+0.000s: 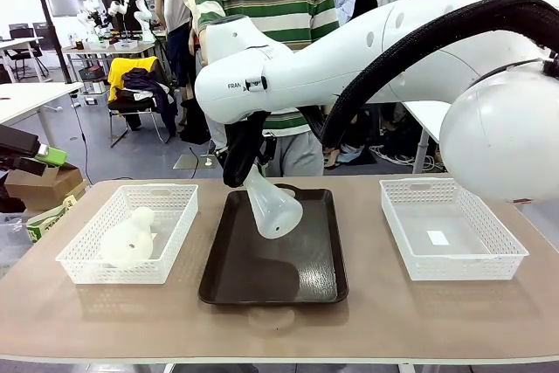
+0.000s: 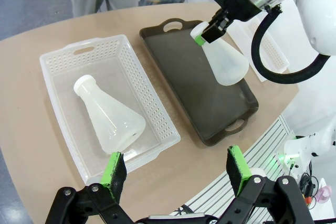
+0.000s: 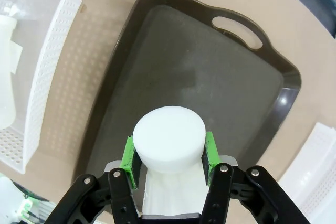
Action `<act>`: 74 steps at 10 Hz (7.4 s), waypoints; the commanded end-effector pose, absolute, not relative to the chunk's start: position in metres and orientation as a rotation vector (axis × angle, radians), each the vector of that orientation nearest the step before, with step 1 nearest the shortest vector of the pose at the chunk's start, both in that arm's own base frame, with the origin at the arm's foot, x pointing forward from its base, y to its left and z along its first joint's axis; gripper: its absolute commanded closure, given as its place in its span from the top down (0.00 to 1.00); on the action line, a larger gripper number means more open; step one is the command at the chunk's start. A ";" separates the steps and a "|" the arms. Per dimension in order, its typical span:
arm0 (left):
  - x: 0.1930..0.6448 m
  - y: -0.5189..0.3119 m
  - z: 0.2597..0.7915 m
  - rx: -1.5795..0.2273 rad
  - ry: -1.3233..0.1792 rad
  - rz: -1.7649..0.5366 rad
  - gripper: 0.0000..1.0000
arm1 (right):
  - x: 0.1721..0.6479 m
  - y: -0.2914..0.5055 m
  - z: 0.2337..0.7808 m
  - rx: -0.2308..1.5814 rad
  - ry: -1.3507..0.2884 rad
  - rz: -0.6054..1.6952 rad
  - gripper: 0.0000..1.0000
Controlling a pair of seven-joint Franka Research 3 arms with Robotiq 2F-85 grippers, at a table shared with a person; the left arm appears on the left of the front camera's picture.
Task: Prepare the laboratory tools.
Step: While moving the picked Big flask to the Handle tray indicated by the person, stop as directed by the person, then place the picked Big flask upright in the Handle tray as instructed by the person.
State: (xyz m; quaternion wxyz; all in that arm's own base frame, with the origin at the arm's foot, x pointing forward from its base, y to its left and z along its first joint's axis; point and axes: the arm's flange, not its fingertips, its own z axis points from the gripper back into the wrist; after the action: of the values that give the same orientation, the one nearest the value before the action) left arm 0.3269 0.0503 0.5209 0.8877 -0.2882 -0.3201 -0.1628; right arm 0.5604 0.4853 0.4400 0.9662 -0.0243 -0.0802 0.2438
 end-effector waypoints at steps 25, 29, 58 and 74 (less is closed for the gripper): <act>0.328 0.054 0.520 -0.612 -0.673 -0.358 1.00 | 0.560 0.486 0.440 -0.045 -0.171 0.495 0.00; 0.328 0.054 0.520 -0.612 -0.673 -0.358 1.00 | 0.560 0.486 0.440 -0.045 -0.171 0.495 0.00; 0.328 0.054 0.520 -0.612 -0.673 -0.358 1.00 | 0.537 0.321 0.448 0.750 -0.718 0.832 0.00; 0.328 0.054 0.520 -0.612 -0.673 -0.358 1.00 | 0.577 0.322 0.360 0.845 -0.889 1.065 0.00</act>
State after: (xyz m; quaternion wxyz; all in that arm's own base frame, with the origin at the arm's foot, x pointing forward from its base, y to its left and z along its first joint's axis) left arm 0.3268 0.0502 0.5210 0.8877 -0.2882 -0.3199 -0.1628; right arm 0.5763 0.3206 0.3591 0.6956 0.3707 -0.3826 0.4821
